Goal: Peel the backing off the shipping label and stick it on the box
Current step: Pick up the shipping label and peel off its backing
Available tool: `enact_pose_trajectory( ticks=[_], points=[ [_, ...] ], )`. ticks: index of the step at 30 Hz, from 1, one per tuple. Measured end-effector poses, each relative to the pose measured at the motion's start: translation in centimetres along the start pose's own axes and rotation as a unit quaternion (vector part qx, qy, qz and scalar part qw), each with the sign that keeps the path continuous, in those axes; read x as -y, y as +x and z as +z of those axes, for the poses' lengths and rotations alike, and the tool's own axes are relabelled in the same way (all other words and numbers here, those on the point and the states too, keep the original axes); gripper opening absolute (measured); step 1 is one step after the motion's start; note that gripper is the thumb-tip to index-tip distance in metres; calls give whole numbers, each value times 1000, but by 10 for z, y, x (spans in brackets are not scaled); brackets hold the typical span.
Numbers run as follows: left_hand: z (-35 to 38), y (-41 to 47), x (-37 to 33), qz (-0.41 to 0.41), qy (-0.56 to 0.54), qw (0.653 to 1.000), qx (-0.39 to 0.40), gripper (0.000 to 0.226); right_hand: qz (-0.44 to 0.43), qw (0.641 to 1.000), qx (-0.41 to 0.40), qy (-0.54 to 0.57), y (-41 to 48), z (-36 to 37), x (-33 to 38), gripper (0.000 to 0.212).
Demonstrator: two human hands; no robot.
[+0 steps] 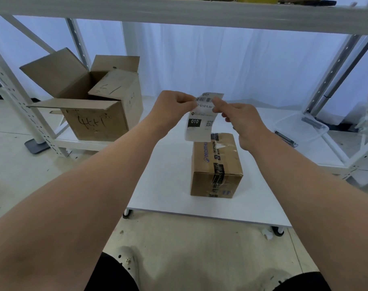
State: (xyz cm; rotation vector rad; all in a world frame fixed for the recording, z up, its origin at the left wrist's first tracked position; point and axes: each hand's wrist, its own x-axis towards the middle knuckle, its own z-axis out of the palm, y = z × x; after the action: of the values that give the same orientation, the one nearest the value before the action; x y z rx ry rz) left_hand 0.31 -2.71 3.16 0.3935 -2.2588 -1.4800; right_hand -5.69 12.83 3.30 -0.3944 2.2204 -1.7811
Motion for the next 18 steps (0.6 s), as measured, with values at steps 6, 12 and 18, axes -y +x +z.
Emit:
enact_pose_trajectory(
  ticks=[6, 12, 18],
  points=[
    [7, -5, -1, 117, 201, 971, 57, 36, 78, 995, -9, 58, 2, -5, 3, 34],
    [13, -4, 6, 153, 310, 932, 107, 44, 60, 997, -35, 44, 2, -4, -1, 17],
    [19, -8, 0, 122, 218, 962, 112, 44, 65, 995, -42, 66, 2, -7, -4, 14]
  ],
)
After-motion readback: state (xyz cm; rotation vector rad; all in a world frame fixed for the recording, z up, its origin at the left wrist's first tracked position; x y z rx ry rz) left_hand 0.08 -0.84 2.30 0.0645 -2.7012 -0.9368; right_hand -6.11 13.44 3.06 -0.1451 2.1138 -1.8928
